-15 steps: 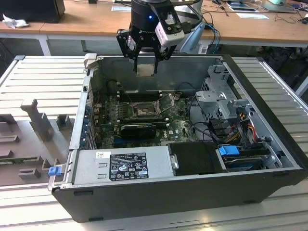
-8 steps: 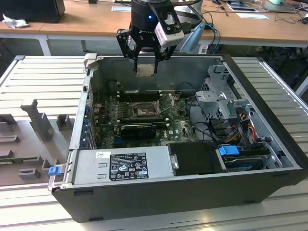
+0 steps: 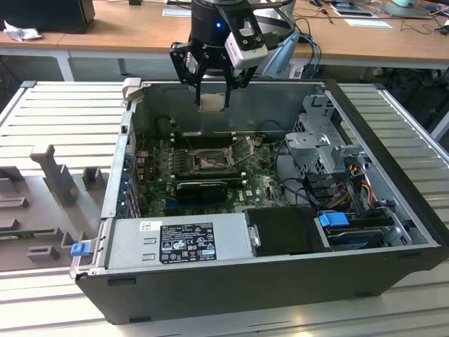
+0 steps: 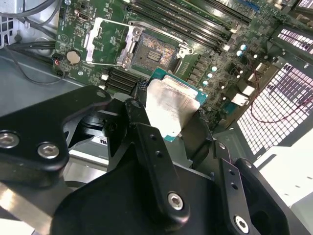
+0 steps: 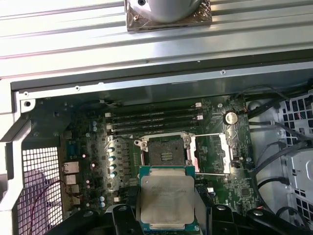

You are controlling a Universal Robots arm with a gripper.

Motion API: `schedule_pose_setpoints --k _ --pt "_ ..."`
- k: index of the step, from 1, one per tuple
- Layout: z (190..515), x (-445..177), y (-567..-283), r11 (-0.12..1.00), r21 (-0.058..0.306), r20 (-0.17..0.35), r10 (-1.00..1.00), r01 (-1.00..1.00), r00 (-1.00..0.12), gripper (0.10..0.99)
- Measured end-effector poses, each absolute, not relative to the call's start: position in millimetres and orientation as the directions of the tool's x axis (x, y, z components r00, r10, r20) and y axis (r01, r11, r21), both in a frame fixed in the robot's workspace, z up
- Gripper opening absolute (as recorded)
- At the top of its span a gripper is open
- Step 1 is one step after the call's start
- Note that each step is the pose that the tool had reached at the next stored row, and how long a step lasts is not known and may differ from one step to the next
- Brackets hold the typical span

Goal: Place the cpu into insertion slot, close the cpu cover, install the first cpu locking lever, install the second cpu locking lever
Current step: 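Place the cpu into insertion slot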

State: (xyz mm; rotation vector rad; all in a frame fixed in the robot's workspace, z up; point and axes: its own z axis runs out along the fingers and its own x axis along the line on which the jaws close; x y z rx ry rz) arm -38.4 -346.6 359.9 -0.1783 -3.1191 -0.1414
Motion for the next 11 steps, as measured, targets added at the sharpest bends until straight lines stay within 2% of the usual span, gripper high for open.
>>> schedule_pose_setpoints --k 11 --pt "359.9 -38.4 -346.6 0.987 0.089 0.019 0.129 0.130 -0.991 0.533"
